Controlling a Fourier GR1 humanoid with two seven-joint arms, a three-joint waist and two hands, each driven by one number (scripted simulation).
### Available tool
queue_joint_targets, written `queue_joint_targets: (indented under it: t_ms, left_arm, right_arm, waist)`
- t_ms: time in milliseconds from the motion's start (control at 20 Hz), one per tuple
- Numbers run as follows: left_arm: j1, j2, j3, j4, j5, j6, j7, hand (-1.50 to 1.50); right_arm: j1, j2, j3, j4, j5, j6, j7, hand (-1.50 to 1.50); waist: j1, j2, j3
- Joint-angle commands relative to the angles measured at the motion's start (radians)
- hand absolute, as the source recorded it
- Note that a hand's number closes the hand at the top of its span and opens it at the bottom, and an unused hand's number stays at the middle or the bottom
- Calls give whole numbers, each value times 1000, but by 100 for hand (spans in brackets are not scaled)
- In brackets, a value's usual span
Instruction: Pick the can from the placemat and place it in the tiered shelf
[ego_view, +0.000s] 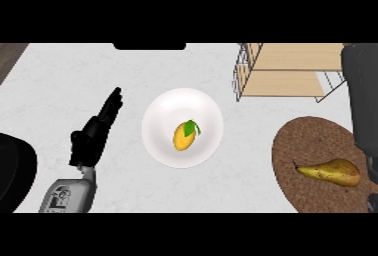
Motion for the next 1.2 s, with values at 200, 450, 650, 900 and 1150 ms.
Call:
queue_joint_targets:
  t_ms: [200, 450, 650, 900, 1150]
  left_arm:
    - [18, 15, 12, -20, 9, -12, -17, 0]
    - [-2, 0, 13, 38, 1, -3, -40, 0]
    - [-39, -2, 10, -13, -1, 3, 42, 0]
    - [-4, -5, 6, -4, -14, 14, -12, 0]
    - [5, -2, 12, -6, -2, 5, 7, 0]
  right_arm:
    - [52, 44, -42, -84, -143, -67, -36, -150]
    - [89, 49, -28, -168, -232, -1, -55, -150]
    - [44, -30, -68, -184, -310, 65, -70, -150]
    - [-31, -12, -135, -271, -341, -27, 27, -150]
    - [4, -138, -239, -373, -374, 19, 118, -150]
  waist:
    - [0, 1, 2]
    - [-7, 2, 2]
    - [-4, 1, 2]
    - [-8, 0, 2]
    - [-17, -2, 2]
